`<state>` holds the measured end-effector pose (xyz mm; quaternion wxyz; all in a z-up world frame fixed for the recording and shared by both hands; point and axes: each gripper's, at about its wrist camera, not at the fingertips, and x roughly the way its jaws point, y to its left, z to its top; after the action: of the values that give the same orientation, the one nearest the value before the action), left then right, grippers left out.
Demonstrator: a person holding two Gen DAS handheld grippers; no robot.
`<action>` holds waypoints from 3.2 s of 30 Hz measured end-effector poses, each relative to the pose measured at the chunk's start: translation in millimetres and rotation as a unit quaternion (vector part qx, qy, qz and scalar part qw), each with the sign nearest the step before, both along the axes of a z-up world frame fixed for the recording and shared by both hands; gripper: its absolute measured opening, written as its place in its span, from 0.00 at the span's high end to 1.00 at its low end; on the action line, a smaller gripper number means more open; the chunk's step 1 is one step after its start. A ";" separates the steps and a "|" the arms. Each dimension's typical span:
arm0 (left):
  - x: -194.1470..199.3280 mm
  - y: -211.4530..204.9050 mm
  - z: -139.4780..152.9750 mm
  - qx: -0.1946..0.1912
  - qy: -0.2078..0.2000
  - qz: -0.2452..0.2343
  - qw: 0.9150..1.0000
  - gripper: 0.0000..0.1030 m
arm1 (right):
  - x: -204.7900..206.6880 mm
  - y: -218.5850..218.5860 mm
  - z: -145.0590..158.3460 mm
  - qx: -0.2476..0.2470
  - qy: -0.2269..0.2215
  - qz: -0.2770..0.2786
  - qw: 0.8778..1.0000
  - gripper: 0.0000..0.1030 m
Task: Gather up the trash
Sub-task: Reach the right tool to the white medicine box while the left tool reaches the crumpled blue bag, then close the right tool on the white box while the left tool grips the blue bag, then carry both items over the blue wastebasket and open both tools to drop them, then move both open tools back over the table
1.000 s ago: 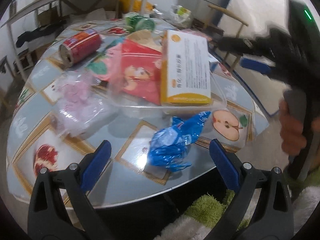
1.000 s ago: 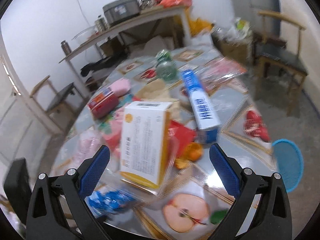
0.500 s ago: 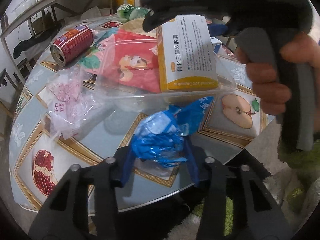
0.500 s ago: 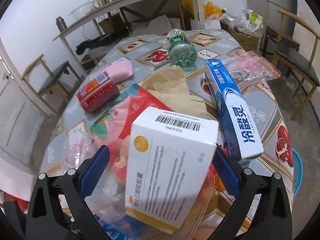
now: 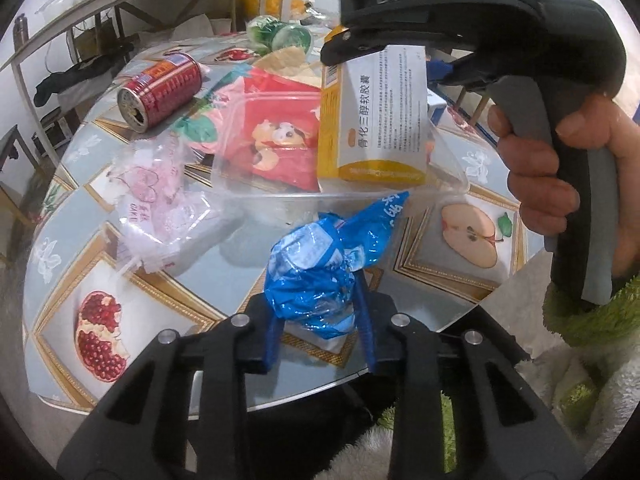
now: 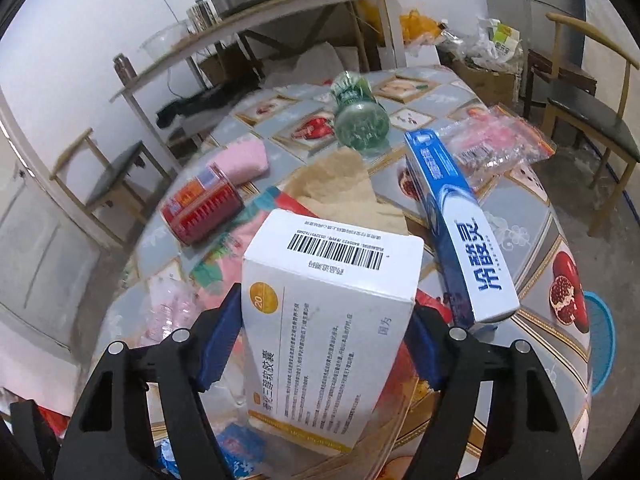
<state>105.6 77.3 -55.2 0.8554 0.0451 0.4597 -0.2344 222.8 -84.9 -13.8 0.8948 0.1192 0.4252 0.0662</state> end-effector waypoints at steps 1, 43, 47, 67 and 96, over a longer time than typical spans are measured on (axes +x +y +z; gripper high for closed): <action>-0.8 0.4 2.3 -0.001 -0.002 0.003 1.000 0.72 | -1.4 -0.7 2.0 0.004 -0.006 0.001 1.000 0.31; 77.3 -439.7 17.1 0.056 0.106 -0.317 0.941 0.72 | -169.8 -446.0 -51.8 0.102 -0.032 -0.405 0.908 0.32; 84.9 -486.6 -14.4 0.088 0.091 -0.321 0.939 0.52 | -139.2 -483.7 -105.3 0.123 0.023 -0.410 0.903 0.26; 73.4 -489.0 6.1 0.066 0.034 -0.309 0.948 0.19 | -177.5 -485.8 -161.0 0.073 0.067 -0.446 0.890 0.16; 12.1 -59.6 72.9 -0.059 -0.045 0.014 0.997 0.11 | -146.9 -185.7 50.4 -0.178 -0.145 -0.194 0.954 0.06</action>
<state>117.7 17.6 17.7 0.8797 -0.0020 0.4065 -0.2466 75.9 -270.6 36.6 0.9491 0.0269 0.2644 -0.1692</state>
